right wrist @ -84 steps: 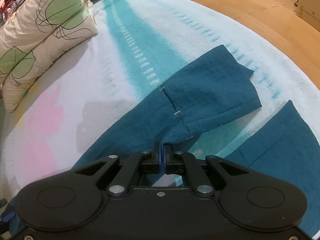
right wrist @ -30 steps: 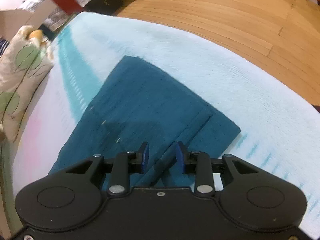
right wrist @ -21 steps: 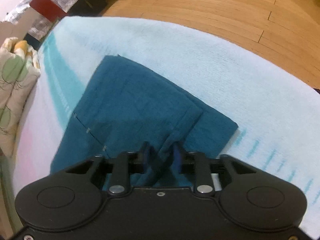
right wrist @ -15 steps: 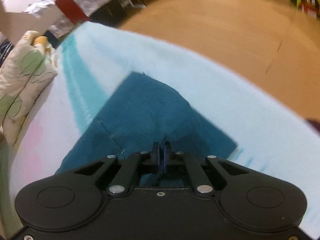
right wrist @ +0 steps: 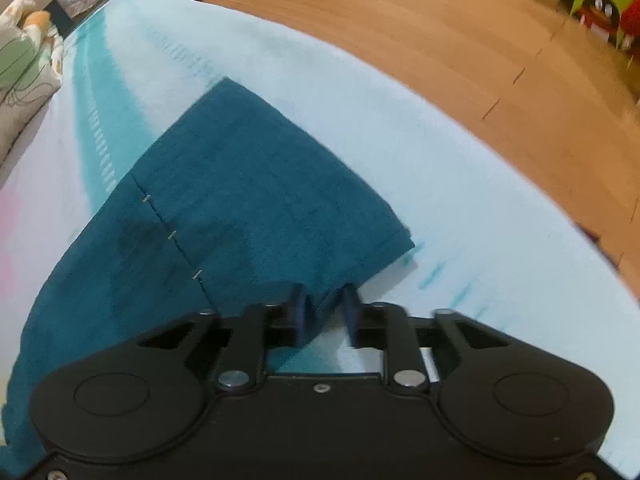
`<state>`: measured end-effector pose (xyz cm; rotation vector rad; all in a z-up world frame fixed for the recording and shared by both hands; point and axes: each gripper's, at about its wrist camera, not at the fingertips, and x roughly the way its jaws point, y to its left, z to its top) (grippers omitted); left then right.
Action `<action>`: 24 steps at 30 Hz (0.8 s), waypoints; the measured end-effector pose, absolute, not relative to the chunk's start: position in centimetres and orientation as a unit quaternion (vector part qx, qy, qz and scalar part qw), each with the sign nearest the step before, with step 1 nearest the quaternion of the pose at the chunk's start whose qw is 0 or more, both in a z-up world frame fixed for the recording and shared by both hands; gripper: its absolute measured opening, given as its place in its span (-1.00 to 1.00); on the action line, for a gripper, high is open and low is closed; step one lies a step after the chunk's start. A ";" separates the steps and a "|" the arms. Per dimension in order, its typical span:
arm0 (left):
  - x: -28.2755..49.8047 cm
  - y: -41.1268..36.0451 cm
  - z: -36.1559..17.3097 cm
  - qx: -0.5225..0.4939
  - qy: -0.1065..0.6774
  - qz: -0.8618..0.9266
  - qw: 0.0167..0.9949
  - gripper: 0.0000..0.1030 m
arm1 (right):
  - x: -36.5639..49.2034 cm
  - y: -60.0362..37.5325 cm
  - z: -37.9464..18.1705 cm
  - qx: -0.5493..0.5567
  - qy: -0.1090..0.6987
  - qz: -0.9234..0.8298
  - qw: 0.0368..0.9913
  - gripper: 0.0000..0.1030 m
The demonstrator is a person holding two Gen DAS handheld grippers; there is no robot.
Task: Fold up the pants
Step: 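Open both grippers to release the folded pants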
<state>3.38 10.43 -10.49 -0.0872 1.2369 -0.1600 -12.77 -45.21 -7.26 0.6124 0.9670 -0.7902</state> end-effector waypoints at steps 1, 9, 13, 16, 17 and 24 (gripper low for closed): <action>3.1 10.3 -10.4 -0.034 0.580 -0.076 0.811 -0.80 | -13.0 -45.0 -6.6 0.274 0.443 -0.367 0.770 -0.23; 2.4 10.9 -9.4 -0.045 0.586 -0.080 0.805 -0.79 | -9.8 -39.7 -0.8 0.233 0.415 -0.290 0.830 -0.21; 2.0 11.5 -9.2 -0.051 0.587 -0.086 0.804 -0.76 | -6.2 -34.2 1.3 0.204 0.410 -0.199 0.867 -0.21; 2.0 11.9 -9.1 -0.057 0.590 -0.089 0.801 -0.72 | -3.3 -29.5 1.5 0.191 0.415 -0.121 0.881 -0.21; 1.9 12.0 -9.1 -0.058 0.591 -0.091 0.800 -0.72 | -2.5 -27.8 1.4 0.186 0.418 -0.095 0.884 -0.21; 1.5 13.5 -7.2 -0.060 0.578 -0.114 0.805 -0.72 | 2.1 -16.5 -2.3 0.140 0.454 0.051 0.878 -0.21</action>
